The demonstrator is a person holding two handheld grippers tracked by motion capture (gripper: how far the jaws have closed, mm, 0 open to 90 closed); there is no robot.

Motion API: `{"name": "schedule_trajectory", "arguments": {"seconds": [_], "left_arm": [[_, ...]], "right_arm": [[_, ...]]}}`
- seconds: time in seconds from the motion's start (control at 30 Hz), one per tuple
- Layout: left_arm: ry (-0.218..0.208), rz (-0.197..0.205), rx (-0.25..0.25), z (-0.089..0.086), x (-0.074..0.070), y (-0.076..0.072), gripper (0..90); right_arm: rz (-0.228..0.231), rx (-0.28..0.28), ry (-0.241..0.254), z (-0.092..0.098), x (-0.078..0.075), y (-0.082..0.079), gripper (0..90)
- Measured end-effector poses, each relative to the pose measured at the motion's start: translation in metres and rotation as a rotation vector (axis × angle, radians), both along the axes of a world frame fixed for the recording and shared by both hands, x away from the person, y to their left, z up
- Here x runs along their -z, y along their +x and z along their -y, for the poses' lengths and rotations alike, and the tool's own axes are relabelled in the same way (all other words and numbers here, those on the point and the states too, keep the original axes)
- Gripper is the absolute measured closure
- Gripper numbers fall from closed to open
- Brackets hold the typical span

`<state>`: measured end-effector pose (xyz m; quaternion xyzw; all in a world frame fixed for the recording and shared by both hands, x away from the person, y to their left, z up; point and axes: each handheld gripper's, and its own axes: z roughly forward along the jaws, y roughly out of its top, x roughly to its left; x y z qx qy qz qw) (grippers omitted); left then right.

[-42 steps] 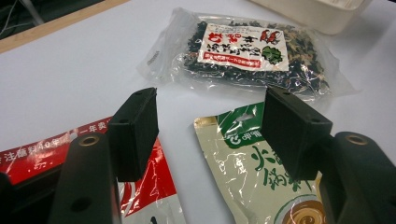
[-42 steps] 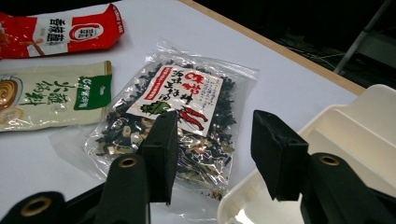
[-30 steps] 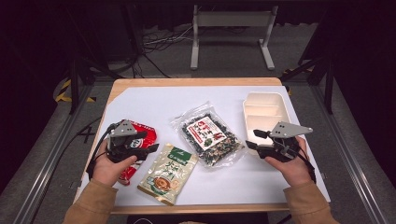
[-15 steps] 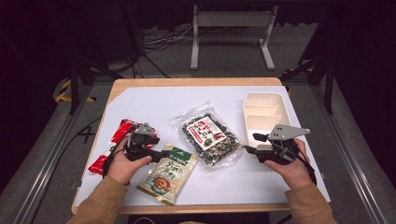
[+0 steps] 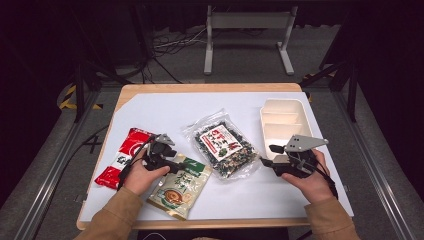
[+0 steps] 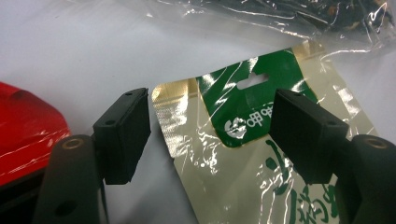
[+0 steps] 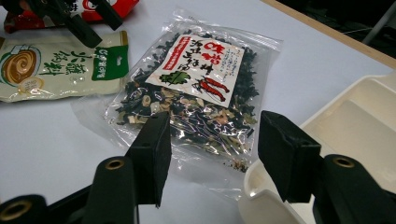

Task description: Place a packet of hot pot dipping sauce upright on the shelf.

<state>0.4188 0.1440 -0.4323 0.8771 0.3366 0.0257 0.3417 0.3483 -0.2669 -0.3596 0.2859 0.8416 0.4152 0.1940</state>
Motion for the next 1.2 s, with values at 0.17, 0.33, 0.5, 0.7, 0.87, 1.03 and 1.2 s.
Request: {"name": "schedule_trajectory", "arguments": {"seconds": [0.17,0.33,0.5,0.7,0.87,1.03,1.2], "left_arm": [[0.022,-0.006,0.011,0.006,0.007,0.005,30.0],[-0.001,-0.023,0.021,0.003,0.007,0.005,29.6],[-0.018,0.010,0.039,-0.003,-0.002,-0.002,39.1],[0.016,0.078,0.068,-0.004,-0.011,-0.015,49.0],[0.026,0.071,0.114,-0.002,-0.016,-0.022,61.0],[0.084,0.093,0.135,0.005,-0.010,-0.024,60.9],[0.145,0.102,0.131,0.013,0.003,-0.020,65.6]], "right_arm": [[-0.012,-0.038,0.019,-0.001,0.003,0.003,45.0],[-0.012,-0.039,0.023,0.000,0.003,0.003,45.0],[-0.010,-0.039,0.024,0.001,0.003,0.002,44.9],[-0.018,-0.039,0.032,0.002,0.003,0.002,44.9],[-0.015,-0.045,0.035,0.001,0.002,0.001,45.3],[-0.016,-0.057,0.032,-0.002,0.002,0.001,45.4],[-0.020,-0.059,0.030,-0.003,0.003,0.002,45.8]]}}
